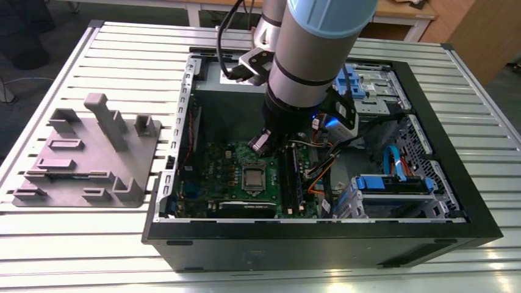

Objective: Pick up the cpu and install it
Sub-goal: 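Close the cpu cover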

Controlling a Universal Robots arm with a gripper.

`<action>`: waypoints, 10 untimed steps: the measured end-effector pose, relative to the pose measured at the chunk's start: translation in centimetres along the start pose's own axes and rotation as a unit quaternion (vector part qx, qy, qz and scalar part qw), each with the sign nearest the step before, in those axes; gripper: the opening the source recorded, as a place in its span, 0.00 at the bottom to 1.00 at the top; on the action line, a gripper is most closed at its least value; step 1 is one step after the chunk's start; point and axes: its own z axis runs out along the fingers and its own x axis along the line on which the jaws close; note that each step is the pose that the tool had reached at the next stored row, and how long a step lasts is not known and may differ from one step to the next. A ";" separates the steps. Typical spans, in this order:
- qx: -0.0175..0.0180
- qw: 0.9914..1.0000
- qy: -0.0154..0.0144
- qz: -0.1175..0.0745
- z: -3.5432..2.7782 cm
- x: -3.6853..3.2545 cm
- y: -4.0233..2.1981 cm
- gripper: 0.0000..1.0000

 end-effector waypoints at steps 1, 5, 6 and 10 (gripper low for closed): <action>0.000 1.000 0.000 0.000 0.00 0.00 0.00 0.11; 0.000 1.000 0.000 0.000 -0.10 0.00 0.01 0.11; 0.000 1.000 0.000 0.000 -0.15 0.00 0.02 0.11; 0.000 1.000 0.000 0.000 -0.56 -0.02 0.07 0.11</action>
